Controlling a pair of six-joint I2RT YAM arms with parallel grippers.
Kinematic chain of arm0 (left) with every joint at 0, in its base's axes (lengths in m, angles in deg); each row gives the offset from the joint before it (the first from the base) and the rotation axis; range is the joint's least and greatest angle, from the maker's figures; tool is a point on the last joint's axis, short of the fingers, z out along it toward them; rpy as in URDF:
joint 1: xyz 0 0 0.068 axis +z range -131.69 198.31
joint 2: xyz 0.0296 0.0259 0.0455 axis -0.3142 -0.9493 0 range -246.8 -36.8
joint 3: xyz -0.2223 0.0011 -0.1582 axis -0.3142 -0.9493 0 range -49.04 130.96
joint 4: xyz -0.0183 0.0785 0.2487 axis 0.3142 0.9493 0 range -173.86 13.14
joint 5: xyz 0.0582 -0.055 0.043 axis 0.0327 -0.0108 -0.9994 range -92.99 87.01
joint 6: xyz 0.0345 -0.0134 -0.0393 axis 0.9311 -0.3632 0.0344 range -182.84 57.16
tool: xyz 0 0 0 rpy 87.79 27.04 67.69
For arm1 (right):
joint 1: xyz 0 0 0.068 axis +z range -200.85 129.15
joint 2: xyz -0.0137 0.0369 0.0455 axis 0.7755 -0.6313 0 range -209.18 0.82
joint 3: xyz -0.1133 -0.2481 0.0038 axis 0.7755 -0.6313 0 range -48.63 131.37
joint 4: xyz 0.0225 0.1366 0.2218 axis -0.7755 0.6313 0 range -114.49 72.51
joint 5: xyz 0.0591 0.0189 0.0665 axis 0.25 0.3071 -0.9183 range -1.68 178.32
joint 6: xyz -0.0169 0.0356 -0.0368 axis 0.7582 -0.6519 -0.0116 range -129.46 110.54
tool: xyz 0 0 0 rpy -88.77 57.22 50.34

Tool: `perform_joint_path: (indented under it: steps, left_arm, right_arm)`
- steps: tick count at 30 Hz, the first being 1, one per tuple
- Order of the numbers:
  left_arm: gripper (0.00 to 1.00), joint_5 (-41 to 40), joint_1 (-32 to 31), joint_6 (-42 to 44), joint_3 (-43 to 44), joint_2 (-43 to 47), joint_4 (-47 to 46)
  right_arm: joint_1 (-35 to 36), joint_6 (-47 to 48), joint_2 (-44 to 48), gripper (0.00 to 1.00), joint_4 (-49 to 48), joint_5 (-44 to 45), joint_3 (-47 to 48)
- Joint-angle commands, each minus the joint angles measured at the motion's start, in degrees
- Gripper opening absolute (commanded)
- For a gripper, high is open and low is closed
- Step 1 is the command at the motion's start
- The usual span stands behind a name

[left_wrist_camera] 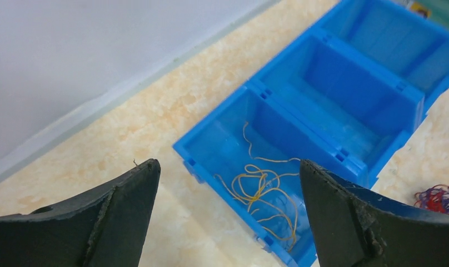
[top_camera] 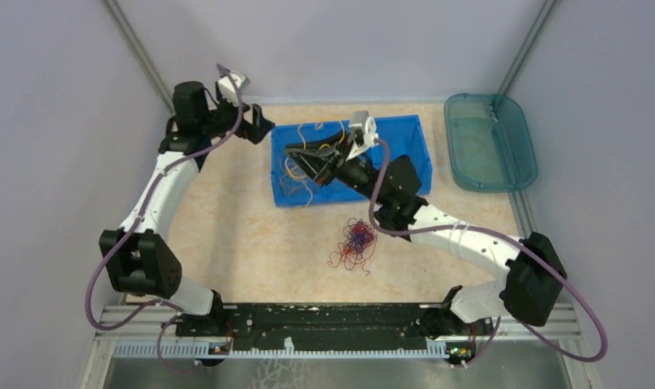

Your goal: Untangle the cables

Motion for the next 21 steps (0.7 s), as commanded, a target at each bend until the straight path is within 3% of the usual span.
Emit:
perform_joint_path:
  steps: [1, 9, 12, 16, 18, 21]
  left_arm:
    - [1.00, 7.3, 4.6, -5.5, 6.0, 6.7, 7.1]
    - [1.00, 7.3, 9.5, -7.0, 6.0, 14.9, 12.0]
    - [1.00, 5.5, 9.7, -7.8, 6.0, 15.9, 13.1]
    - [1.00, 5.5, 10.1, -8.5, 7.6, 15.0, 16.9]
    - [1.00, 5.3, 10.2, -8.6, 7.7, 14.7, 17.9]
    - [1.00, 4.8, 10.5, -8.2, 7.2, 15.2, 17.5]
  right_arm:
    - [-5.1, -0.8, -5.7, 0.13, 3.0, -4.2, 8.6]
    - [-10.7, 5.3, -22.7, 0.13, 11.8, -5.3, 23.9]
    - [-11.4, 8.2, -30.5, 0.13, 22.6, -2.6, 32.1]
    - [-11.5, 10.0, -43.0, 0.14, 49.8, 4.2, 48.7]
    - [-11.4, 9.5, -48.1, 0.21, 61.0, 6.4, 56.5]
    - [-11.2, 8.6, -49.3, 0.29, 66.2, 9.2, 57.2]
